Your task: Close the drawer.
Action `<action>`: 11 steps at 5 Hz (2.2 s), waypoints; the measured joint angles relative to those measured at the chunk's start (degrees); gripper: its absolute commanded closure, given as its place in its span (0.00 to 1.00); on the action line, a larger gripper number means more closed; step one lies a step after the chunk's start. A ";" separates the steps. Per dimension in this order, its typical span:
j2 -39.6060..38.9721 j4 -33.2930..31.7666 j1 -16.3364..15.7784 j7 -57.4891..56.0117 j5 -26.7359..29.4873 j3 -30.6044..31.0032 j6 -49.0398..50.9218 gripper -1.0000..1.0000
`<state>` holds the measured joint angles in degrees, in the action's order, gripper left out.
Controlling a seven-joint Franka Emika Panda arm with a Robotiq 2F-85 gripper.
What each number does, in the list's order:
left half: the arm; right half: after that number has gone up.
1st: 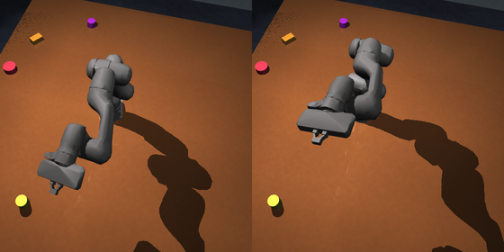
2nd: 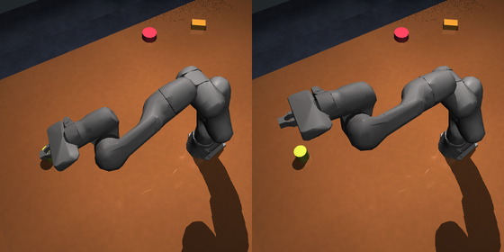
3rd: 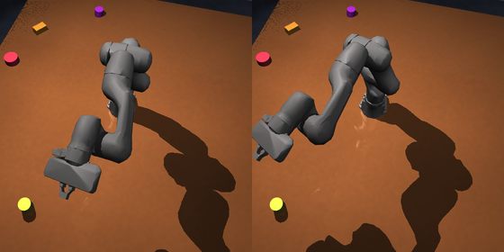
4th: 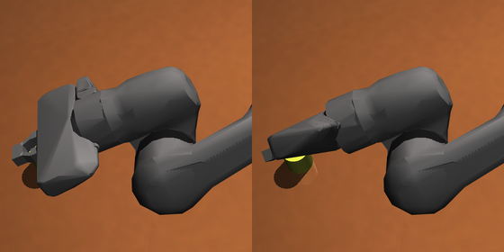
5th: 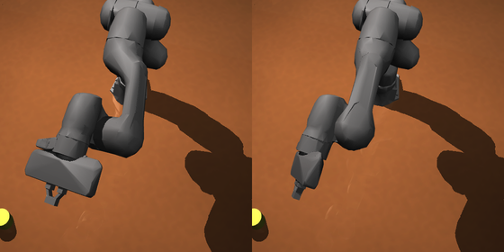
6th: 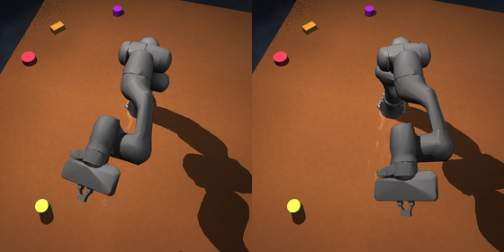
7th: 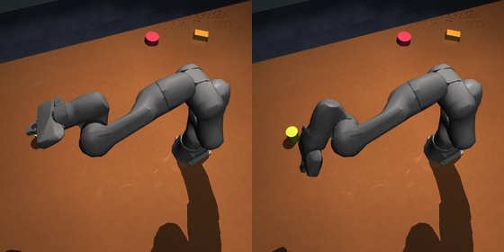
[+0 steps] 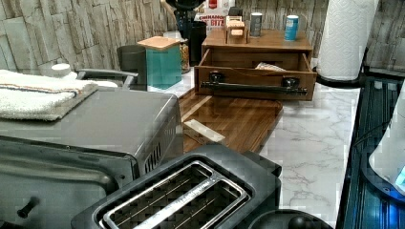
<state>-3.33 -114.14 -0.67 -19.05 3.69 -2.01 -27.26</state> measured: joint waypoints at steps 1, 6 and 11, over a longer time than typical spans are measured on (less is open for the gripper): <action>0.65 -4.81 -0.10 -9.32 -0.02 0.84 -6.14 1.00; 8.14 -28.31 -1.55 -38.64 -4.78 1.18 -21.56 1.00; 1.50 -34.58 -1.00 -50.16 -8.03 -1.65 -35.40 1.00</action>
<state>-1.83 -148.72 -1.67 -69.21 -4.34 -3.67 -62.67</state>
